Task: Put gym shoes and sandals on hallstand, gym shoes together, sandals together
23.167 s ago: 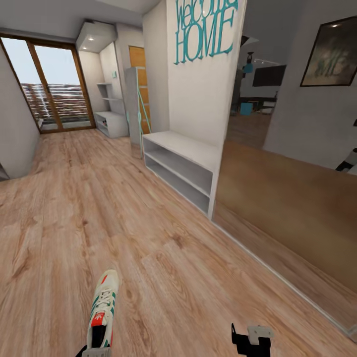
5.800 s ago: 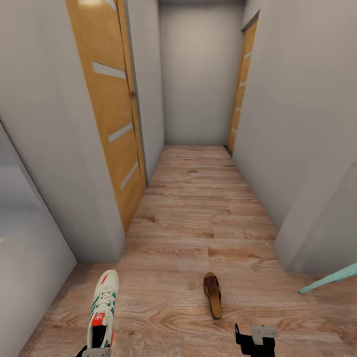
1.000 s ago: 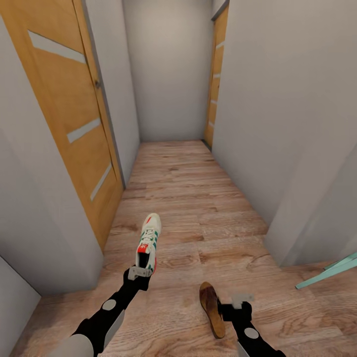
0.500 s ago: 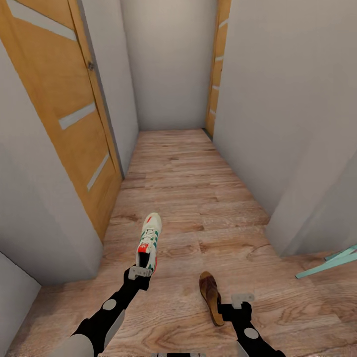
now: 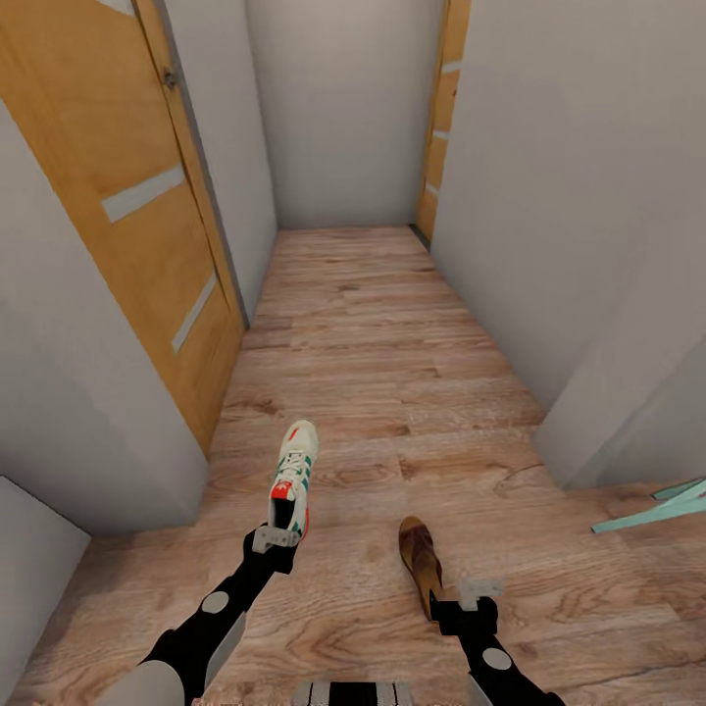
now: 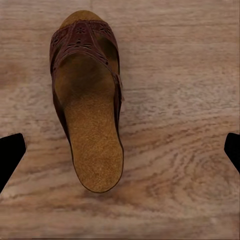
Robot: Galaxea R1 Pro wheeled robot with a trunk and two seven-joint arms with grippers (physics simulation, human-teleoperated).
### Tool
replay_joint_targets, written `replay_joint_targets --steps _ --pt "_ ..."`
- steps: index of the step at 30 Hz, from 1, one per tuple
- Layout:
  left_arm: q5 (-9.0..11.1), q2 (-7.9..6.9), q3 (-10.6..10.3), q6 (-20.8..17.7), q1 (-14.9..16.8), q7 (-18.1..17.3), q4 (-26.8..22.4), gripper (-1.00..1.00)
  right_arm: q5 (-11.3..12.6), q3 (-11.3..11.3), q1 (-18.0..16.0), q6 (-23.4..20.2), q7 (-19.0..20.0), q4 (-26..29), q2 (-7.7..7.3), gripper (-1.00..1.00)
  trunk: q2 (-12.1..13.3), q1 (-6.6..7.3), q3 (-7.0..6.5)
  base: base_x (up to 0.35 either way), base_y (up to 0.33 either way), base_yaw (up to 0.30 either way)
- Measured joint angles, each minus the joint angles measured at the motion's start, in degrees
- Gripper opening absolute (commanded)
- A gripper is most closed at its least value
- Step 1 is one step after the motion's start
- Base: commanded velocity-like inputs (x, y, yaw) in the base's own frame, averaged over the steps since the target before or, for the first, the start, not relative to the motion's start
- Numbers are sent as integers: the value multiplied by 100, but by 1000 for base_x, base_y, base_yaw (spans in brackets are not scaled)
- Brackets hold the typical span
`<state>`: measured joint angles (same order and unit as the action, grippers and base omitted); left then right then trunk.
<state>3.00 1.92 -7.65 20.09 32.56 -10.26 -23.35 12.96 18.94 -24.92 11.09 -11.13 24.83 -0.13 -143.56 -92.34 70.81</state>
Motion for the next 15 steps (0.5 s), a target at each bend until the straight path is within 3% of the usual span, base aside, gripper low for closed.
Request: replay_joint_targets --steps 5,12,15 --pt "0 -5 4 -3 0 0 0 -100 0 -1 0 0 0 -1 0 100 -7 -13 149 0 0 148" --pt "0 -13 2 2 1 0 -2 -100 0 6 1 -1 -1 8 -2 100 -16 -31 321 0 0 36" --pt "2 -14 1 3 2 0 -20 -100 -1 8 0 -1 -1 9 -6 100 -17 -30 323 0 0 5"
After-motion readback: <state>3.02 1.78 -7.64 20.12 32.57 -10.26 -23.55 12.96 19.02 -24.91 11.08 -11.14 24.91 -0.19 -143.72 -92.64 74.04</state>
